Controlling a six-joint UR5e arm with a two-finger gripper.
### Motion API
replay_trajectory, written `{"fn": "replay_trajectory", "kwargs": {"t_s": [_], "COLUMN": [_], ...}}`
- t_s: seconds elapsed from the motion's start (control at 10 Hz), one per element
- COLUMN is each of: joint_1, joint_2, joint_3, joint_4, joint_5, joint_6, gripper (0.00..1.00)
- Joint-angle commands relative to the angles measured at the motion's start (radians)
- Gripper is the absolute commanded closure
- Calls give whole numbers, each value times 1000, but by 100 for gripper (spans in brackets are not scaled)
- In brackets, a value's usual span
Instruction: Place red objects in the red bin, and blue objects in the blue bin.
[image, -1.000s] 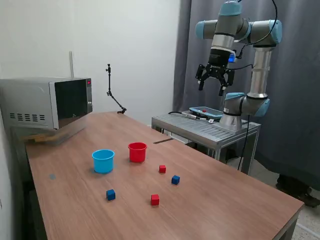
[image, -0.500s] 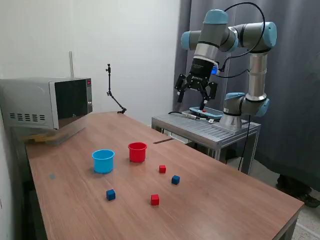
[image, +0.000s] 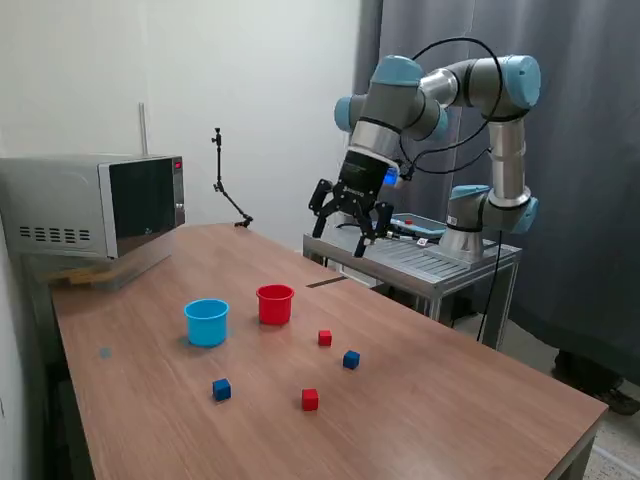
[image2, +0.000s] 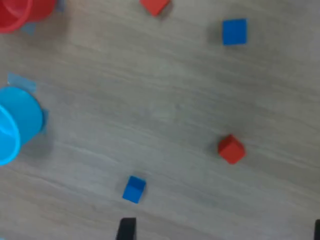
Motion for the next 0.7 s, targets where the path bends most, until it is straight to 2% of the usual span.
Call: {"fn": "replay_trajectory", "kwargs": {"t_s": [0.0, 0.3, 0.6], "joint_1": [-12, -41, -56], "joint_2": [76, 173, 265], "joint_3": [-50, -106, -160], "joint_4": [-31, -36, -70], "joint_5": [5, 43, 51], "joint_6": [-13, -29, -23], "gripper": [0, 0, 0]}}
